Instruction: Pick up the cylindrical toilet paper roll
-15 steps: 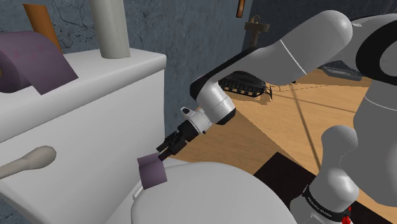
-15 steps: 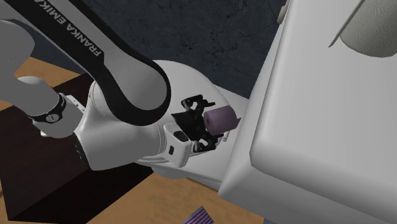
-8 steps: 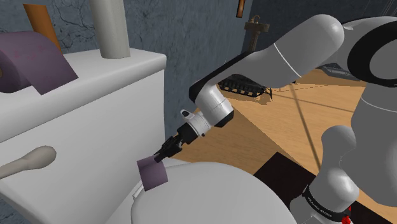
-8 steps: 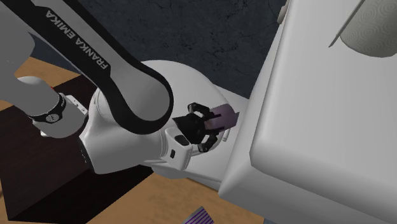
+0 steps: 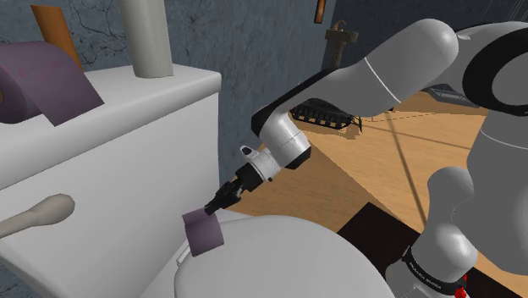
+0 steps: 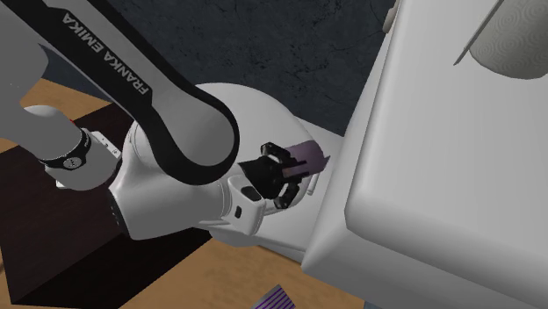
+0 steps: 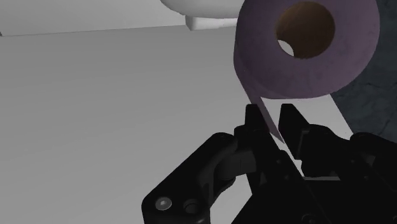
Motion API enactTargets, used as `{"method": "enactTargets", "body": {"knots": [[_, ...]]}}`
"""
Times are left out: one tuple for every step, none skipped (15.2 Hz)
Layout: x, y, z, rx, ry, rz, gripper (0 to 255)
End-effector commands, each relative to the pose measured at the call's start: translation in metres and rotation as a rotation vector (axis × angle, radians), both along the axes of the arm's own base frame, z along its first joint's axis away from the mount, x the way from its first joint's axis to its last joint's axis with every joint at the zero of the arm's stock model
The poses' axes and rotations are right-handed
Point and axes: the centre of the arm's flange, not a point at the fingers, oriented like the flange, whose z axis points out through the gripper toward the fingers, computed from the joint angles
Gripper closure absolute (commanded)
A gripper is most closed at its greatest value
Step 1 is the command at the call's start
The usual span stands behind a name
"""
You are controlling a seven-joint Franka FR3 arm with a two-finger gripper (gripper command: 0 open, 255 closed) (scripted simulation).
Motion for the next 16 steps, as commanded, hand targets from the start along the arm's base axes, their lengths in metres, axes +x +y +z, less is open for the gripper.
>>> {"method": "enactTargets", "body": {"knots": [[-0.002,0.000,0.005,-0.005,0.006,0.005,255],[-0.002,0.000,0.010,-0.005,0.006,0.005,255],[-0.002,0.000,0.016,-0.005,0.006,0.005,255],[-0.002,0.000,0.021,-0.005,0.006,0.005,255],[-0.002,0.000,0.026,-0.005,0.006,0.005,255],[-0.002,0.000,0.032,-0.005,0.006,0.005,255],[-0.002,0.000,0.037,-0.005,0.006,0.005,255],[-0.002,0.000,0.042,-0.005,0.006,0.005,255],[-0.002,0.000,0.047,-0.005,0.006,0.005,255],[-0.002,0.000,0.053,-0.005,0.006,0.005,255],[-0.002,0.000,0.058,-0.005,0.006,0.005,255],[-0.002,0.000,0.063,-0.005,0.006,0.005,255],[-0.002,0.000,0.068,-0.005,0.006,0.005,255],[-0.002,0.000,0.074,-0.005,0.006,0.005,255],[-0.002,0.000,0.075,-0.005,0.006,0.005,255],[-0.002,0.000,0.075,-0.005,0.006,0.005,255]]}}
